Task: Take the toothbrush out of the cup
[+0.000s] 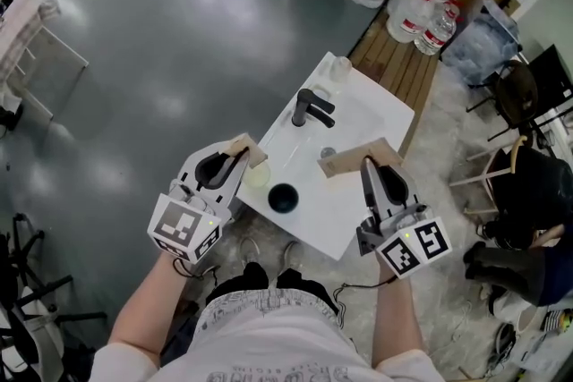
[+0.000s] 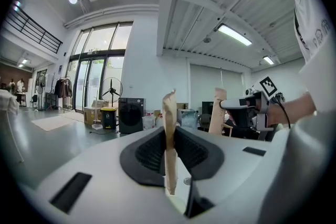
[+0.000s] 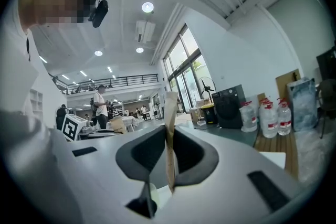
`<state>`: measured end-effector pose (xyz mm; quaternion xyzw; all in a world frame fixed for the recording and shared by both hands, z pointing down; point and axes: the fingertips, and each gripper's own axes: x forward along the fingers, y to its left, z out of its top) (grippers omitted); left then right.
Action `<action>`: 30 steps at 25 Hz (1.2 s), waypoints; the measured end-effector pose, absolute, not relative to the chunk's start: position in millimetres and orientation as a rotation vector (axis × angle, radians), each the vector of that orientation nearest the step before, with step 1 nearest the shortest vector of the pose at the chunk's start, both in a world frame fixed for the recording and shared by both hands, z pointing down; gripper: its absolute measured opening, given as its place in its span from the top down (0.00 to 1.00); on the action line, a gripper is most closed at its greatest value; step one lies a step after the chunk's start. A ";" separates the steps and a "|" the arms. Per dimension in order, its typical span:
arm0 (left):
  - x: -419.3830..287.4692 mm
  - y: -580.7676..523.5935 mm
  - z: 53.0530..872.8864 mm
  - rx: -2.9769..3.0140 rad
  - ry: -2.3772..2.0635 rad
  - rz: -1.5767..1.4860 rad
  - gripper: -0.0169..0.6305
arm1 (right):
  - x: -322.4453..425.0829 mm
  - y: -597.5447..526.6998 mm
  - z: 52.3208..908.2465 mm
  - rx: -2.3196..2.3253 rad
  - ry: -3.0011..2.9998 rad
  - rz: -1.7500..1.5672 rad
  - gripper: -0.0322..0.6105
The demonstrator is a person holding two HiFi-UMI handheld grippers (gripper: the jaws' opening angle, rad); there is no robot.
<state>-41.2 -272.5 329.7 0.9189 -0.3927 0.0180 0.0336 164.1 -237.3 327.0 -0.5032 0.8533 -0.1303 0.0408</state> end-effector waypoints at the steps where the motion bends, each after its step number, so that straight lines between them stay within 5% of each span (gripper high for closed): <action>1: -40.7 -271.3 324.2 2.831 -1.214 0.050 0.87 | 163.5 -236.5 324.2 -1.535 2.613 -0.393 0.87; 30: -49.2 -248.3 237.8 2.859 -1.397 -0.122 0.87 | 144.5 -218.7 261.8 -1.420 2.656 -0.267 0.87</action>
